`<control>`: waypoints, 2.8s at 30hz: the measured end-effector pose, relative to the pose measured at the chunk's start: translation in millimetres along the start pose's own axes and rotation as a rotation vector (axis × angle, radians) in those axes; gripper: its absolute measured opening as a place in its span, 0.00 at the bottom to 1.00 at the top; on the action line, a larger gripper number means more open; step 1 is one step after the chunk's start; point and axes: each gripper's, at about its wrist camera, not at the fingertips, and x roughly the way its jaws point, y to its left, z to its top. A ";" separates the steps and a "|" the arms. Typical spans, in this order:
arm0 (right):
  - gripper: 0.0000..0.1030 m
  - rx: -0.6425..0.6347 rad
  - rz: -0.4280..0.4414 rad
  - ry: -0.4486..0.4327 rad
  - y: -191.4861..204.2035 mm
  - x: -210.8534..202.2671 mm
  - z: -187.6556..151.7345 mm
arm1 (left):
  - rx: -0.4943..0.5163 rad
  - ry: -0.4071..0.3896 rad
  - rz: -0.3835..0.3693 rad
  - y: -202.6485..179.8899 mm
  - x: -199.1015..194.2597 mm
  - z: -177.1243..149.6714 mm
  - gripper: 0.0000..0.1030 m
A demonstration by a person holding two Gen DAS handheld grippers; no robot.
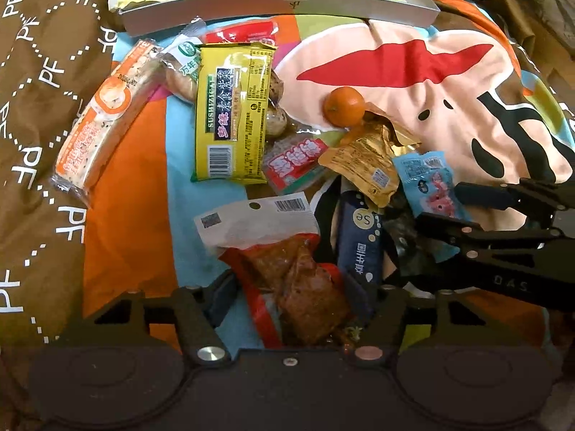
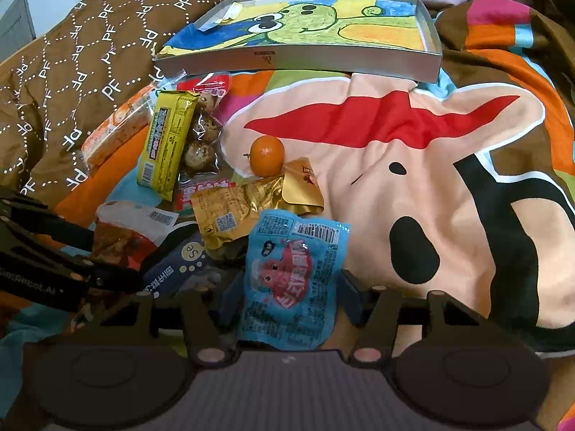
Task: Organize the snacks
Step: 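Grasp the red meat strip with left tool while right tool grasps blue candy packet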
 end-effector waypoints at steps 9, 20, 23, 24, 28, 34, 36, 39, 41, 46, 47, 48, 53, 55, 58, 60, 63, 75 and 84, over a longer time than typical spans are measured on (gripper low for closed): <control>0.65 0.012 0.003 0.013 -2.0 2.9 0.2 | 0.022 0.006 -0.043 -6.3 5.7 -2.1 0.79; 0.60 -0.026 -0.010 0.001 3.2 5.0 -1.2 | 0.063 0.022 -0.018 -13.3 1.8 -5.5 0.67; 0.60 -0.038 -0.019 -0.003 5.2 4.5 -1.4 | 0.088 0.014 -0.001 -17.8 -1.9 -8.8 0.65; 0.60 -0.042 -0.023 -0.006 5.9 4.1 -1.5 | 0.101 0.008 0.009 -20.0 -2.6 -9.8 0.65; 0.59 -0.071 -0.051 -0.019 10.5 1.8 -2.9 | 0.144 -0.017 0.052 -26.3 -6.2 -12.5 0.64; 0.58 -0.098 -0.027 -0.057 15.2 -3.1 -3.5 | 0.096 -0.017 0.014 -21.3 -11.4 -14.9 0.64; 0.58 -0.092 -0.014 -0.051 14.8 -1.0 -2.3 | 0.046 -0.002 -0.004 -14.5 -11.0 -14.0 0.64; 0.57 -0.060 0.000 -0.047 10.5 0.8 -0.8 | 0.007 -0.007 -0.008 -11.0 -13.0 -12.3 0.64; 0.56 -0.072 -0.011 -0.064 12.6 -2.3 -1.4 | 0.016 -0.018 -0.001 -11.6 -15.8 -11.5 0.63; 0.50 -0.105 -0.020 -0.126 18.6 -12.0 -1.0 | 0.041 -0.028 0.004 -14.2 -14.5 -14.2 0.50; 0.50 -0.111 -0.025 -0.130 19.4 -12.4 -0.7 | 0.039 -0.025 0.004 -13.6 -13.2 -14.9 0.50; 0.50 -0.113 -0.026 -0.127 19.8 -12.0 -0.7 | 0.032 -0.023 0.002 -11.9 -11.9 -15.0 0.51; 0.49 -0.105 -0.003 -0.129 18.4 -12.0 -0.8 | 0.015 -0.025 -0.013 -9.6 -15.0 -14.6 0.50; 0.49 -0.097 0.033 -0.137 17.8 -14.5 -0.8 | 0.020 -0.033 -0.027 -10.8 -19.1 -14.0 0.50; 0.45 -0.071 0.104 -0.153 15.9 -20.3 -0.6 | 0.026 -0.048 -0.047 -11.1 -25.0 -13.7 0.47; 0.40 -0.057 0.129 -0.164 14.6 -23.0 0.0 | 0.043 -0.060 -0.040 -13.0 -27.3 -13.7 0.47; 0.39 -0.046 0.129 -0.131 14.0 -17.3 1.4 | 0.064 -0.066 -0.028 -17.0 -24.9 -14.7 0.46; 0.71 0.030 0.108 -0.017 8.4 2.0 -1.5 | 0.054 -0.059 -0.018 -16.8 -14.8 -16.5 0.50; 0.57 0.041 0.168 0.015 11.8 6.7 -3.3 | 0.066 -0.068 -0.010 -19.6 -17.2 -16.4 0.47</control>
